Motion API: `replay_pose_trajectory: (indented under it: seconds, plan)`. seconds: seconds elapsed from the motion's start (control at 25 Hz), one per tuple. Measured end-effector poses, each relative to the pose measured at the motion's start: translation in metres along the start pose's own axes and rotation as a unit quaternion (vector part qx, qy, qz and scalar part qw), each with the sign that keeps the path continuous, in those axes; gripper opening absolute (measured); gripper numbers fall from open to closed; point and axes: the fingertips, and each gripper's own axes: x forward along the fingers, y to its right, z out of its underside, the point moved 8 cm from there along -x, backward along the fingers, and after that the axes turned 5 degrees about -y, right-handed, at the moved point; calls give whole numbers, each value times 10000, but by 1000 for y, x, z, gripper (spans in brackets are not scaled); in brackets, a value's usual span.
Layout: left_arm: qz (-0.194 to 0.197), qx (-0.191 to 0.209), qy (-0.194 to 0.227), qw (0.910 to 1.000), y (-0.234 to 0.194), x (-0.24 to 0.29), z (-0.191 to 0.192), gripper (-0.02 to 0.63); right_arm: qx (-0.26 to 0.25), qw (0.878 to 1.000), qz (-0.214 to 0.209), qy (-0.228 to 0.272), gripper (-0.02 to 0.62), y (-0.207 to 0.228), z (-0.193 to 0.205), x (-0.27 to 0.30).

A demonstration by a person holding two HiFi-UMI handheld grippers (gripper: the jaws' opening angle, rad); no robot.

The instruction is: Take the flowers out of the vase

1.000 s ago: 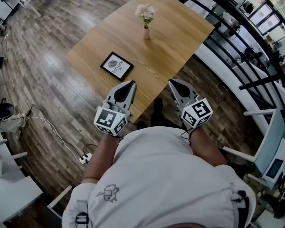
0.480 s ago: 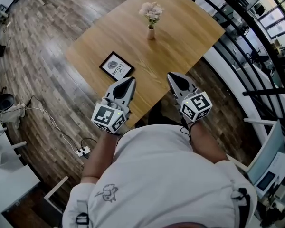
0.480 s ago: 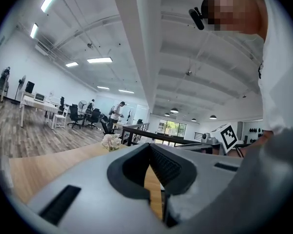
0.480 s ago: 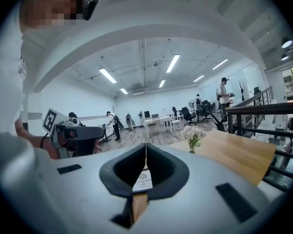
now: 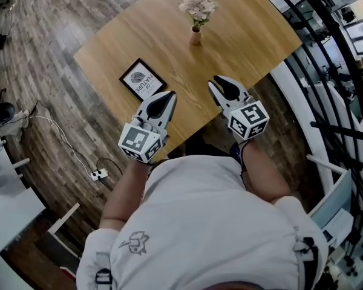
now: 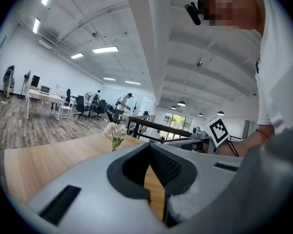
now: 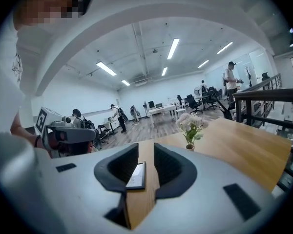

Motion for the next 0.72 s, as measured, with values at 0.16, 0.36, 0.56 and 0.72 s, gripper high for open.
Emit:
replay_pose_trajectory:
  seconds: [0.16, 0.36, 0.56, 0.72]
  plan:
    - [-123, 21, -99, 9999, -15, 23, 1, 5, -35, 9999, -138, -85, 124, 27, -5, 22]
    - [-245, -2, -239, 9994, -33, 48, 2, 5, 100, 9998, -48, -160, 162, 64, -7, 53]
    - [-321, 106, -323, 9989, -57, 72, -3, 5, -100, 9995, -62, -300, 186, 97, -6, 101]
    - [-332, 205, -390, 9985, -69, 89, -7, 5, -119, 9986, 19, -512, 201, 125, -1, 138]
